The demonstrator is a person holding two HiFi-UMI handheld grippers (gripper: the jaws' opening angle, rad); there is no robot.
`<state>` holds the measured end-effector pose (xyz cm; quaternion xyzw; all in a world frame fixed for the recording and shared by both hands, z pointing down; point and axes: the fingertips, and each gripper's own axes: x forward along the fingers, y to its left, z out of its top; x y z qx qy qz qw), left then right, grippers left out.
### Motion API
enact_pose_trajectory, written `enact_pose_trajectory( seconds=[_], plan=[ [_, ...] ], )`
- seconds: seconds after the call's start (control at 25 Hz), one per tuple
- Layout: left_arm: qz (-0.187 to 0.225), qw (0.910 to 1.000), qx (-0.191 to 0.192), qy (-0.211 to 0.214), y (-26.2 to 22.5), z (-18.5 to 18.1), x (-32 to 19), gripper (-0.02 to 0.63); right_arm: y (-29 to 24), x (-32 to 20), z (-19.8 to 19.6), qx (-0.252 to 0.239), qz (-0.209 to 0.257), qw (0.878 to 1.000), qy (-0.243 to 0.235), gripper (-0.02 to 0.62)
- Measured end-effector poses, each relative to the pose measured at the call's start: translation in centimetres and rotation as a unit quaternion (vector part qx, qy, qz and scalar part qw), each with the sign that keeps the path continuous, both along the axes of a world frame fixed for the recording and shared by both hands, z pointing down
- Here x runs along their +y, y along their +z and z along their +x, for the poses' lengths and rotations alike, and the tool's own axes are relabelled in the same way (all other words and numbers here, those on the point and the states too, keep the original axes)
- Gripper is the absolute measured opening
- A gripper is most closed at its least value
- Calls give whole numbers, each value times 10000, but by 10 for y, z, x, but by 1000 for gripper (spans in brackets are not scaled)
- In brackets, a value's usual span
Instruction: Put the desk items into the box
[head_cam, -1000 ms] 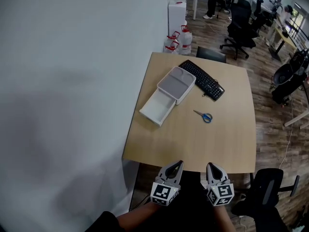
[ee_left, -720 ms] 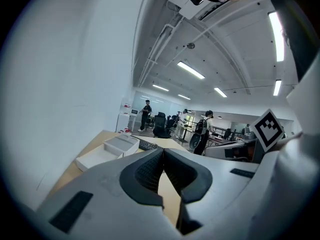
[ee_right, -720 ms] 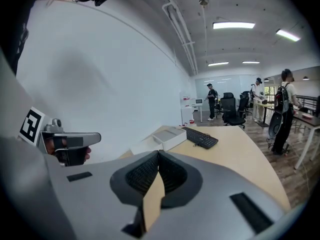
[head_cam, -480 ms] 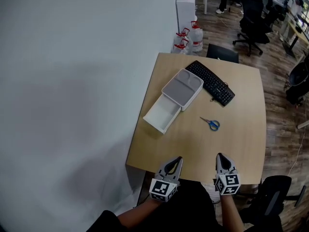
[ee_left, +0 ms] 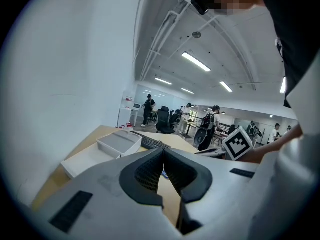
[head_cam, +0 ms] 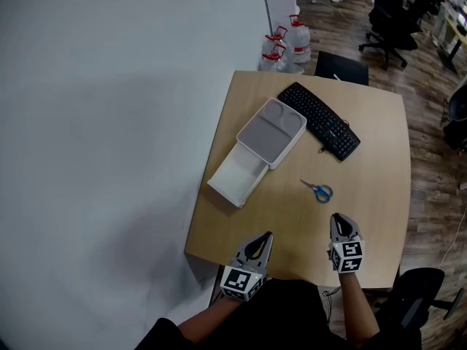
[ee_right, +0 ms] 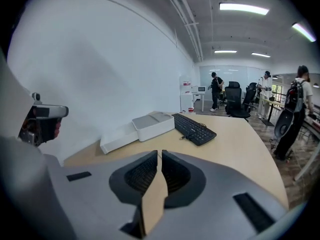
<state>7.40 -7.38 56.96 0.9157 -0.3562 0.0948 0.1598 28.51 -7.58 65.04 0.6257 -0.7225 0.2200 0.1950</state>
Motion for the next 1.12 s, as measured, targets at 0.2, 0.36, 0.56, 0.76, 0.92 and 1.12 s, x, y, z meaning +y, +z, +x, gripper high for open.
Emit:
enact_pose_trajectory(
  seconds=[0.2,0.36,0.56,0.76,0.92,1.12],
  plan=[
    [-141,9997,-68,-179,11,2,-22,15,50,-38,17,148,-486,9980,-385,132],
    [-287,9990,-234,-270,24,7,-33,15,89,-62,22,261,-823,9930,-810,141],
    [-419,9977,-408,-345,34,13,-40,15,132,-72,20,406,-1220,9837,-1256,161],
    [-542,9960,-556,-437,43,12,-47,15,166,-86,23,1060,-1246,9715,-1717,173],
    [-651,9943,-595,-607,49,5,-47,15,180,-91,20,866,-1453,9706,-1711,187],
    [-722,9928,-533,-792,53,-10,-44,15,190,-88,20,934,-1543,9660,-1850,150]
  ],
)
